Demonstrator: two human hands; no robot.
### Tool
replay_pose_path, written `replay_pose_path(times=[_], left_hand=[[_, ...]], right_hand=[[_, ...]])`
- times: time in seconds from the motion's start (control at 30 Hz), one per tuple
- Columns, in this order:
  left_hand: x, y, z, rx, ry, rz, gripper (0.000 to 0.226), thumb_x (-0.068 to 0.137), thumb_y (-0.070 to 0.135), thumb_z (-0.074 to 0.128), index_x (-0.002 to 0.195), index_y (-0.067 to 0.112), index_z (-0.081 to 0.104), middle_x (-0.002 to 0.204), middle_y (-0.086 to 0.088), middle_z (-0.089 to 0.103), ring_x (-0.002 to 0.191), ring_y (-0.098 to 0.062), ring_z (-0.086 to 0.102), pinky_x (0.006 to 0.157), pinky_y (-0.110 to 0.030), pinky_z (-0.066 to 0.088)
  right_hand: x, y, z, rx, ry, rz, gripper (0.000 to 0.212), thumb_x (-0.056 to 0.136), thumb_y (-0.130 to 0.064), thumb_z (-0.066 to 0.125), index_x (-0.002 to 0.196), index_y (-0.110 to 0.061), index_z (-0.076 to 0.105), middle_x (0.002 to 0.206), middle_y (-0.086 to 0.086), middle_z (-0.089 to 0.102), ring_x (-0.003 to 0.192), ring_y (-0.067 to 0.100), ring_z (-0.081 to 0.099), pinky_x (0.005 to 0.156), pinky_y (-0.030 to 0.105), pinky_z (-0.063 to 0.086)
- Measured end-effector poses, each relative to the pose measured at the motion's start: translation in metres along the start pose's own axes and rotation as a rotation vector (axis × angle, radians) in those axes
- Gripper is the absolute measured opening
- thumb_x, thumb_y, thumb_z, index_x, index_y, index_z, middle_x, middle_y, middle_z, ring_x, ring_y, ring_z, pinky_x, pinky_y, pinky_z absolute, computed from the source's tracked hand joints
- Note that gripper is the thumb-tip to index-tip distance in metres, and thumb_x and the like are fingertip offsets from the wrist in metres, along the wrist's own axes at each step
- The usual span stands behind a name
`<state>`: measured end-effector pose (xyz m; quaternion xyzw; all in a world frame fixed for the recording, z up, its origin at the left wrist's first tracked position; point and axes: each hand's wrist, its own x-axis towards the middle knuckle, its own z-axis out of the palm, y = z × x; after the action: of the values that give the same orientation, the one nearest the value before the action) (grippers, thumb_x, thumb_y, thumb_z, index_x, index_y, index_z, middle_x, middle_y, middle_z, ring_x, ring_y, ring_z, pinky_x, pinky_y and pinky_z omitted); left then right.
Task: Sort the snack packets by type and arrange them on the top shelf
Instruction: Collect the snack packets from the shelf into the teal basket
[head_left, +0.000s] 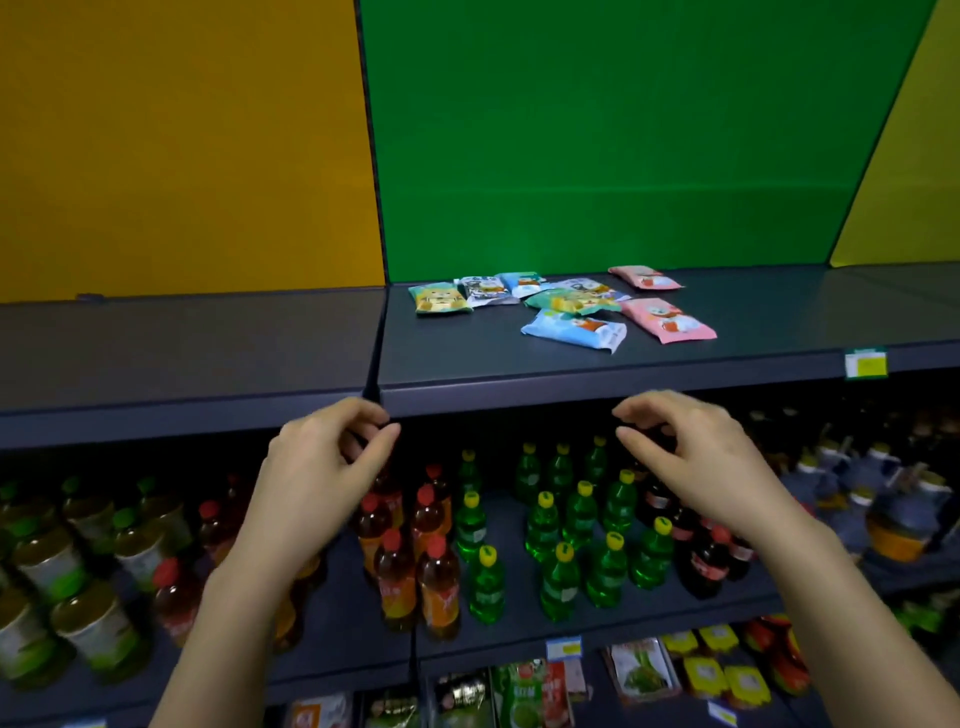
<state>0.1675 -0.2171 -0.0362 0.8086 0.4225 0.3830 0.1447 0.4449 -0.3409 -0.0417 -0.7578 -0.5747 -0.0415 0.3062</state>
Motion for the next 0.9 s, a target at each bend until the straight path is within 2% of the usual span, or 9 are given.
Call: replay_pose_path(times=[0.17, 0.27, 0.4, 0.47, 0.53, 0.6, 0.7, 0.8, 0.9], left_hand=[[0.079, 0.009, 0.020, 0.026, -0.062, 0.060, 0.016, 0.086, 0.034, 0.061, 0.090, 0.019, 0.066, 0.080, 0.009, 0.066, 0.078, -0.013, 0.061, 0.077, -0.032, 0.048], [0.141, 0.004, 0.037, 0.156, -0.113, 0.043, 0.025, 0.087, 0.036, 0.059, 0.097, 0.013, 0.064, 0.091, 0.000, 0.065, 0.093, -0.024, 0.059, 0.082, -0.034, 0.045], [0.218, -0.009, 0.068, 0.384, -0.244, -0.025, 0.043, 0.089, 0.043, 0.054, 0.109, 0.005, 0.056, 0.113, -0.015, 0.061, 0.104, -0.033, 0.054, 0.083, -0.038, 0.046], [0.245, -0.014, 0.083, 0.433, -0.303, -0.095, 0.050, 0.090, 0.048, 0.050, 0.113, 0.003, 0.053, 0.117, -0.019, 0.058, 0.105, -0.035, 0.053, 0.079, -0.037, 0.043], [0.264, -0.016, 0.097, 0.432, -0.350, -0.180, 0.063, 0.089, 0.054, 0.047, 0.123, 0.000, 0.048, 0.127, -0.021, 0.053, 0.113, -0.037, 0.051, 0.083, -0.038, 0.043], [0.276, -0.016, 0.110, 0.403, -0.377, -0.271, 0.079, 0.086, 0.062, 0.045, 0.134, 0.001, 0.038, 0.138, -0.020, 0.046, 0.124, -0.037, 0.045, 0.094, -0.039, 0.041], [0.288, -0.016, 0.128, 0.389, -0.361, -0.351, 0.092, 0.079, 0.069, 0.050, 0.141, 0.005, 0.027, 0.143, -0.016, 0.042, 0.130, -0.034, 0.041, 0.099, -0.040, 0.039], [0.298, -0.019, 0.142, 0.333, -0.313, -0.425, 0.097, 0.072, 0.069, 0.059, 0.139, 0.006, 0.029, 0.141, -0.015, 0.042, 0.130, -0.033, 0.041, 0.099, -0.042, 0.040], [0.305, -0.024, 0.145, 0.226, -0.292, -0.520, 0.100, 0.067, 0.065, 0.067, 0.137, 0.004, 0.031, 0.141, -0.014, 0.041, 0.128, -0.031, 0.043, 0.099, -0.040, 0.041]], right_hand=[[0.081, 0.004, -0.002, 0.016, 0.004, -0.029, 0.017, 0.086, -0.030, 0.059, 0.102, -0.025, 0.065, 0.101, -0.008, 0.067, 0.097, 0.013, 0.062, 0.087, 0.036, 0.049], [0.142, -0.004, 0.005, 0.063, -0.020, -0.038, 0.017, 0.087, -0.024, 0.060, 0.101, -0.017, 0.066, 0.096, -0.002, 0.068, 0.092, 0.016, 0.063, 0.086, 0.032, 0.048], [0.213, -0.012, 0.022, 0.095, -0.091, -0.006, 0.018, 0.088, -0.025, 0.058, 0.103, -0.018, 0.065, 0.098, -0.001, 0.066, 0.090, 0.020, 0.061, 0.066, 0.021, 0.047], [0.244, -0.013, 0.034, 0.030, -0.129, -0.007, 0.026, 0.088, -0.025, 0.057, 0.110, -0.012, 0.065, 0.110, 0.005, 0.067, 0.103, 0.024, 0.060, 0.083, 0.026, 0.046], [0.267, -0.014, 0.048, -0.011, -0.179, 0.010, 0.031, 0.089, -0.027, 0.056, 0.113, -0.009, 0.064, 0.117, 0.010, 0.065, 0.111, 0.027, 0.057, 0.095, 0.033, 0.044], [0.287, -0.014, 0.061, -0.040, -0.228, 0.038, 0.035, 0.090, -0.029, 0.054, 0.111, -0.003, 0.064, 0.118, 0.015, 0.065, 0.111, 0.031, 0.057, 0.095, 0.037, 0.045], [0.308, -0.015, 0.078, -0.043, -0.278, 0.087, 0.041, 0.091, -0.033, 0.051, 0.098, 0.005, 0.065, 0.104, 0.023, 0.066, 0.095, 0.031, 0.058, 0.080, 0.034, 0.046], [0.320, -0.017, 0.092, -0.123, -0.314, 0.122, 0.044, 0.093, -0.040, 0.047, 0.069, -0.004, 0.053, 0.090, 0.022, 0.056, 0.085, 0.026, 0.050, 0.069, 0.029, 0.035], [0.330, -0.018, 0.104, -0.194, -0.304, 0.130, 0.046, 0.093, -0.047, 0.045, 0.081, -0.004, 0.058, 0.115, 0.024, 0.059, 0.106, 0.034, 0.055, 0.082, 0.034, 0.043]])
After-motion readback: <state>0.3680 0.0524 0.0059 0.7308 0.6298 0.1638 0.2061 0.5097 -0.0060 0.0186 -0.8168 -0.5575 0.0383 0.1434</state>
